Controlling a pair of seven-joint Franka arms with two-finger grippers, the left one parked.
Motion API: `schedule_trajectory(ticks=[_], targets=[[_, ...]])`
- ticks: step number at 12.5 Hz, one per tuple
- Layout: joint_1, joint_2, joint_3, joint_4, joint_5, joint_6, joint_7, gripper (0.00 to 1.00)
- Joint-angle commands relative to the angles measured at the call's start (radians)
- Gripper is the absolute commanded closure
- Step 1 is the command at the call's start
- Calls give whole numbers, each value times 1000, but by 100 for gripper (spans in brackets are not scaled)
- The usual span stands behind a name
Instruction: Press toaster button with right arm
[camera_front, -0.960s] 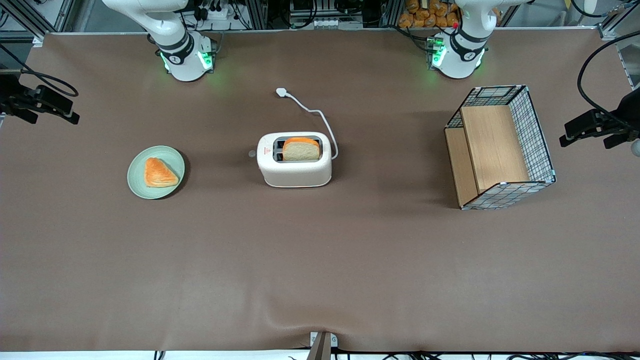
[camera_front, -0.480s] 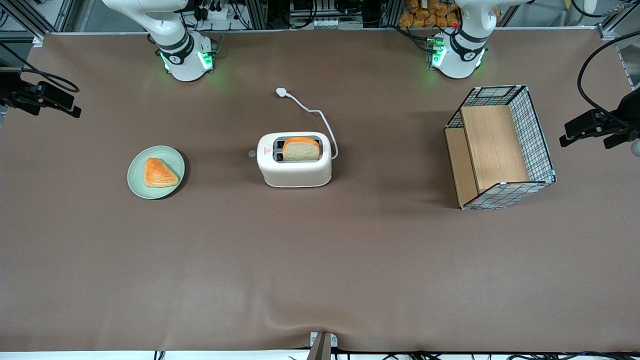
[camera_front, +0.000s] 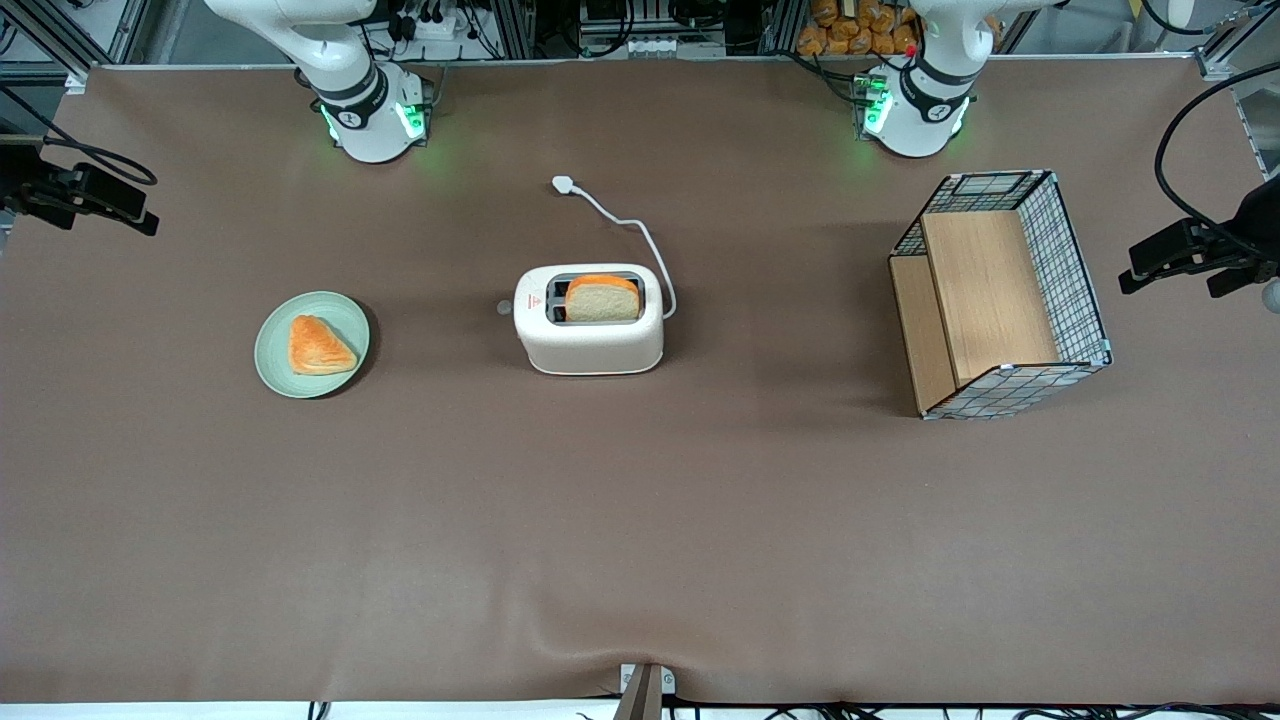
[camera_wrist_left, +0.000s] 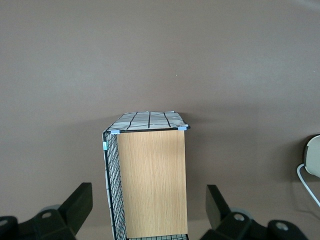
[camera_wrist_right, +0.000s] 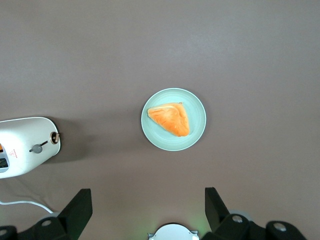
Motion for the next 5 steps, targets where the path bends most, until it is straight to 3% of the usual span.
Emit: schedule_trajectory(ticks=[1,5], targets=[[-29,13,25,31,-23,-20,1,0],[-14,16,22,39,-28,-23,2,0]])
